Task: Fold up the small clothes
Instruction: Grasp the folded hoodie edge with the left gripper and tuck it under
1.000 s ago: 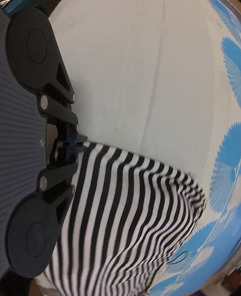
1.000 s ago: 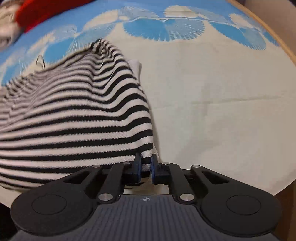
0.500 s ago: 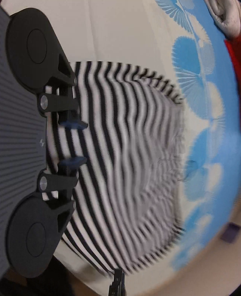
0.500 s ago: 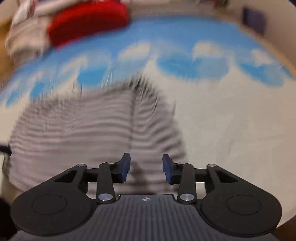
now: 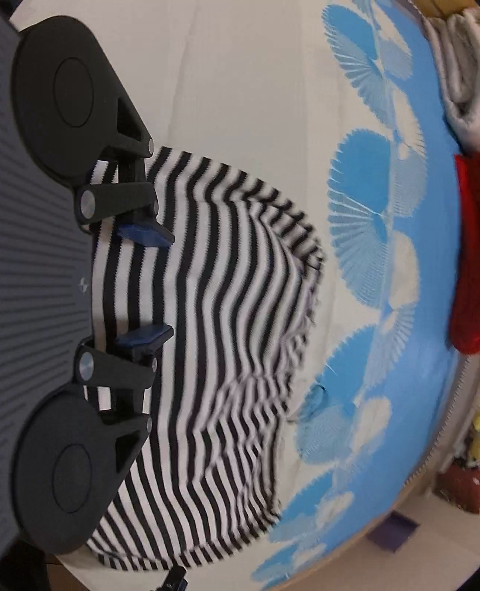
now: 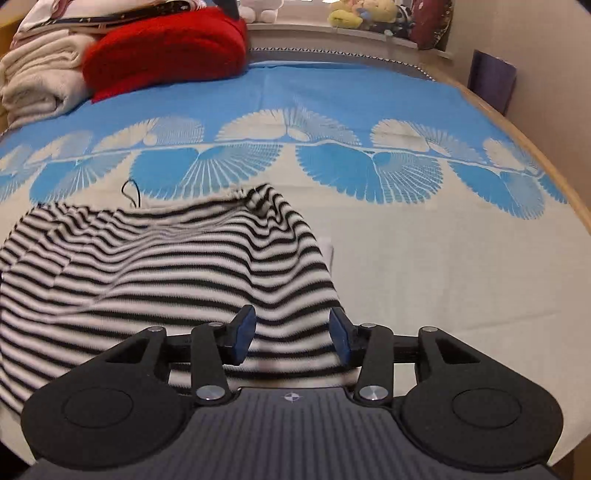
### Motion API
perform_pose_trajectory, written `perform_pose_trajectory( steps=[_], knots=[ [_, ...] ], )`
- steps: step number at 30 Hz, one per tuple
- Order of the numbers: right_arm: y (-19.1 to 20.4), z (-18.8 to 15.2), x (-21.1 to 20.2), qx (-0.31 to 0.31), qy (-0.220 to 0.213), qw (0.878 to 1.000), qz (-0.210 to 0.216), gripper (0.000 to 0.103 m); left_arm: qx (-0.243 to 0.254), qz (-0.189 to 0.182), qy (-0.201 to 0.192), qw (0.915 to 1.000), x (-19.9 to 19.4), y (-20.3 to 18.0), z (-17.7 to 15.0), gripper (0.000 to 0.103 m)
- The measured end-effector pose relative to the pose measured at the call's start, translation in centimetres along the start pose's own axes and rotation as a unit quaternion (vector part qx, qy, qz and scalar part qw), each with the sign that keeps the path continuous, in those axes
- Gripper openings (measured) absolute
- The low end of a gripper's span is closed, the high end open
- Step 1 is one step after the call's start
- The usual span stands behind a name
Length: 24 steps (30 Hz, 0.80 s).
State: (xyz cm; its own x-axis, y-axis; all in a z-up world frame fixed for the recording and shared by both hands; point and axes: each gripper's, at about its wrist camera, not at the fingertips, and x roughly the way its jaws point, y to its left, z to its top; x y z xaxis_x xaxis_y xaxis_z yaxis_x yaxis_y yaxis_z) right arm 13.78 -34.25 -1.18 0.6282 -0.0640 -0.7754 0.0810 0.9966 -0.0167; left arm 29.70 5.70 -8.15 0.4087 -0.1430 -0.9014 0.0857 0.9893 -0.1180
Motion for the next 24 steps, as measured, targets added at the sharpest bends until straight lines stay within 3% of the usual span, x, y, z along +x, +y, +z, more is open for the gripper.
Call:
perform_pose_trajectory(
  steps=[3, 5, 7, 10, 13, 15, 19, 24],
  knots=[
    [0.5, 0.2, 2.1, 0.000, 0.048, 0.999, -0.020, 0.053, 0.001, 0.044, 0.057, 0.9974, 2.4, -0.1, -0.1, 0.053],
    [0.6, -0.1, 4.5, 0.001, 0.114, 0.993, -0.044, 0.053, -0.016, 0.039, 0.052, 0.9978, 2.2, 0.1, 0.2, 0.053],
    [0.4, 0.2, 4.9, 0.022, 0.125, 0.990, -0.058, 0.053, -0.024, 0.033, 0.040, 0.9984, 1.6, 0.3, 0.3, 0.053],
    [0.3, 1.0, 3.6, 0.040, 0.088, 0.993, -0.062, 0.053, -0.036, 0.018, 0.014, 0.9991, 0.2, 1.0, 0.4, 0.053],
    [-0.3, 1.8, 0.9, 0.049, 0.015, 0.996, -0.070, 0.053, -0.050, 0.006, 0.001, 0.9987, -0.8, 2.3, 0.3, 0.055],
    [-1.1, 2.3, -1.5, 0.042, -0.035, 0.996, -0.072, 0.055, -0.058, 0.001, 0.004, 0.9983, -1.1, 3.0, 0.2, 0.064],
    [-3.3, 2.2, -5.6, 0.034, -0.114, 0.991, -0.066, 0.068, -0.051, 0.005, 0.011, 0.9986, -1.7, 4.2, -0.5, 0.065],
    [-5.4, 0.8, -7.0, 0.071, -0.125, 0.988, -0.062, 0.069, -0.069, 0.002, 0.009, 0.9975, -1.9, 6.3, -0.6, 0.065]
  ],
)
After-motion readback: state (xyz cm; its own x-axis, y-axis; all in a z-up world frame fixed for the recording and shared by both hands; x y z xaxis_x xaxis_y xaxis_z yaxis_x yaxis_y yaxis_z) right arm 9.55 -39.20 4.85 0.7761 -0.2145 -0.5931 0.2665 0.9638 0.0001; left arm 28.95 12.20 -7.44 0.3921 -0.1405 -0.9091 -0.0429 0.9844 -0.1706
